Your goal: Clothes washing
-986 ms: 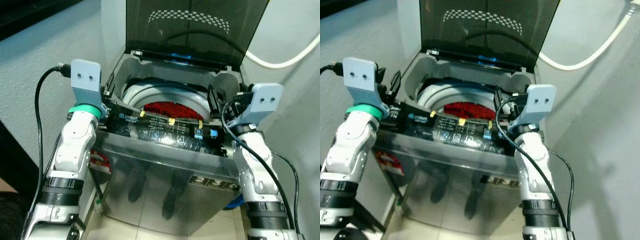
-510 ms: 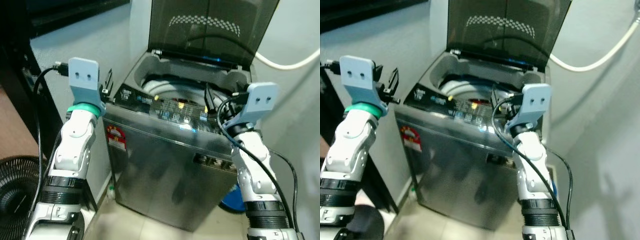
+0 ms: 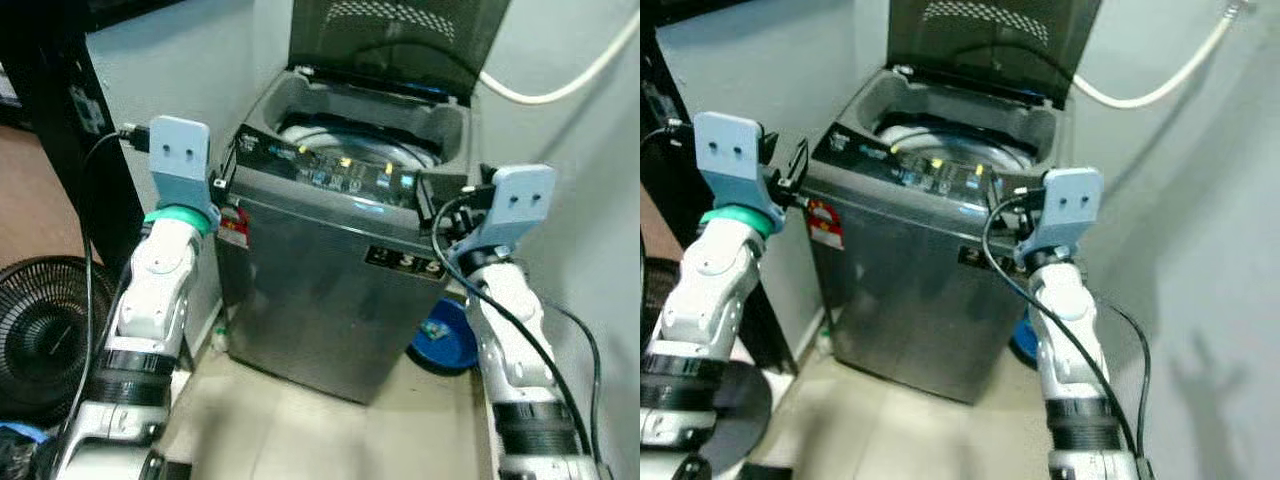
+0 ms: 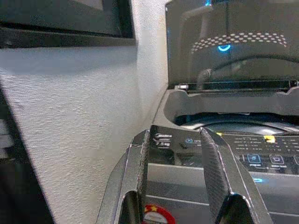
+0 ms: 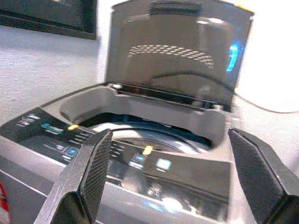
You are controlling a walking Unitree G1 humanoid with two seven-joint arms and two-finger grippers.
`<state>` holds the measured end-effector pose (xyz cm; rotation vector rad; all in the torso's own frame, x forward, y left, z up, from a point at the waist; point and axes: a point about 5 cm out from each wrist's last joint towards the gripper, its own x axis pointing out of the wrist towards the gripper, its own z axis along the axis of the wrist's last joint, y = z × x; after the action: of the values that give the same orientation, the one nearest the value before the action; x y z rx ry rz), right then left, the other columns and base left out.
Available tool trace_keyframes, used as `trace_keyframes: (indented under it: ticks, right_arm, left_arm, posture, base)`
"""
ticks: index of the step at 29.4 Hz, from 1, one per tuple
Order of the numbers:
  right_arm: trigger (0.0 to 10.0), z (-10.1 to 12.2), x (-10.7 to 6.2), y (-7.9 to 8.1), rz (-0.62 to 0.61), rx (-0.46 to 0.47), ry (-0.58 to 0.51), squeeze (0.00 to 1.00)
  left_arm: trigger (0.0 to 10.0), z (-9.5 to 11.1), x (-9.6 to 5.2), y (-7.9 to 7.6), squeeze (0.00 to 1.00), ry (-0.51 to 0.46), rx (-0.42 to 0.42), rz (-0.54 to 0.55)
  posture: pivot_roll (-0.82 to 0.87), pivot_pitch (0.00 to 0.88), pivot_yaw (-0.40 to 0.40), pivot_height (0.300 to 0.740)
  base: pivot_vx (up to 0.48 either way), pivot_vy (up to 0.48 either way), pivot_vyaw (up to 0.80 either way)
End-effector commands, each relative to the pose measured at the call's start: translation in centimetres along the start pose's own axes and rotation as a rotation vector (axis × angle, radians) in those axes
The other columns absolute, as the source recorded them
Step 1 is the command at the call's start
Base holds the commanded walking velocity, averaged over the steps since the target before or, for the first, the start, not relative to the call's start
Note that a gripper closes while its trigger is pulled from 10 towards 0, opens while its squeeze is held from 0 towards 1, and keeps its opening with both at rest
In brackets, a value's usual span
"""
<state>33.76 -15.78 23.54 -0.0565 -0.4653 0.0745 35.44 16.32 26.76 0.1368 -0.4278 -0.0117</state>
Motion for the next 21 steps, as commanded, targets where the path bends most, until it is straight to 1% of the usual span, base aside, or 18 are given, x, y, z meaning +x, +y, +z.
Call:
trace_keyframes:
  ticks: [1,2,3,4,8,10,13,14,15,16,18,19,20,21]
  right_arm:
    - [10.0,-0.4,0.0,0.2,0.022,-0.014,0.021,0.0]
    - [10.0,-0.4,0.0,0.2,0.022,-0.014,0.021,0.0]
    - [10.0,-0.5,0.0,0.2,0.033,-0.015,0.021,0.0]
    - [10.0,-1.0,-0.2,0.2,0.055,-0.037,0.049,0.0]
    - [10.0,-1.5,-0.5,0.3,0.066,-0.053,0.061,0.0]
    - [10.0,-2.4,-1.0,0.2,0.069,-0.072,0.091,0.0]
    - [10.0,-2.4,-1.0,0.2,0.069,-0.072,0.091,0.0]
    - [10.0,-5.4,-2.6,-0.5,0.045,-0.088,0.205,0.0]
    - [10.0,-5.4,-2.6,-0.5,0.045,-0.088,0.205,0.0]
    - [10.0,-6.6,-3.4,-0.8,0.033,-0.091,0.254,0.0]
    - [10.0,-9.8,-5.8,-1.2,0.014,-0.083,0.384,0.0]
    - [10.0,-9.8,-5.8,-1.2,0.014,-0.083,0.384,0.0]
    - [10.0,-10.8,-6.7,-1.3,0.009,-0.075,0.428,0.0]
    - [10.0,-12.1,-8.0,-1.2,0.009,-0.068,0.491,0.0]
  left_arm:
    - [10.0,-0.2,-0.1,-0.3,0.0,0.01,-0.002,-0.018]
    - [10.0,-0.2,-0.1,-0.3,0.0,0.01,-0.002,-0.018]
    - [10.0,-0.4,-0.2,-0.6,0.0,0.023,0.001,-0.031]
    - [10.0,-1.0,-0.5,-1.4,0.0,0.046,-0.003,-0.058]
    - [10.0,-1.5,-0.9,-2.0,0.0,0.059,-0.002,-0.079]
    - [10.0,-2.3,-1.4,-2.4,0.0,0.086,0.003,-0.093]
    - [10.0,-2.3,-1.4,-2.4,0.0,0.086,0.003,-0.093]
    - [10.0,-4.5,-2.6,-2.9,0.0,0.159,0.04,-0.118]
    - [10.0,-4.5,-2.6,-2.9,0.0,0.159,0.04,-0.118]
    - [10.0,-5.4,-3.1,-3.0,0.0,0.19,0.055,-0.128]
    - [10.0,-8.1,-4.7,-2.7,0.0,0.285,0.089,-0.135]
    - [10.0,-8.1,-4.7,-2.7,0.0,0.285,0.089,-0.135]
    - [10.0,-9.0,-5.3,-2.6,0.0,0.318,0.105,-0.136]
    - [10.0,-10.3,-6.3,-2.5,0.0,0.375,0.109,-0.142]
  posture:
    - [0.07,0.0,-0.017,0.74]
    - [0.07,0.0,-0.017,0.74]
    - [0.07,0.0,-0.018,0.74]
    - [0.07,0.0,-0.018,0.74]
    - [0.07,0.0,-0.018,0.74]
    - [0.07,0.0,-0.018,0.74]
    - [0.07,0.0,-0.018,0.74]
    - [0.07,0.0,-0.018,0.74]
    - [0.07,0.0,-0.018,0.74]
    - [0.07,0.0,-0.018,0.74]
    - [0.07,0.0,-0.014,0.74]
    - [0.07,0.0,-0.014,0.74]
    - [0.07,0.0,-0.014,0.74]
    - [0.07,0.0,-0.013,0.74]
  base:
    - [0.0,0.0,0.0]
    - [0.0,0.0,0.0]
    - [0.0,0.0,0.8]
    - [0.0,0.0,0.8]
    - [0.0,0.0,0.8]
    - [0.0,0.0,0.8]
    - [0.0,0.0,0.8]
    - [0.0,0.0,0.8]
    - [0.0,0.0,0.8]
    - [0.0,0.0,0.8]
    - [0.0,0.0,0.8]
    - [0.0,0.0,0.8]
    - [0.0,0.0,0.8]
    - [0.0,0.0,0.79]
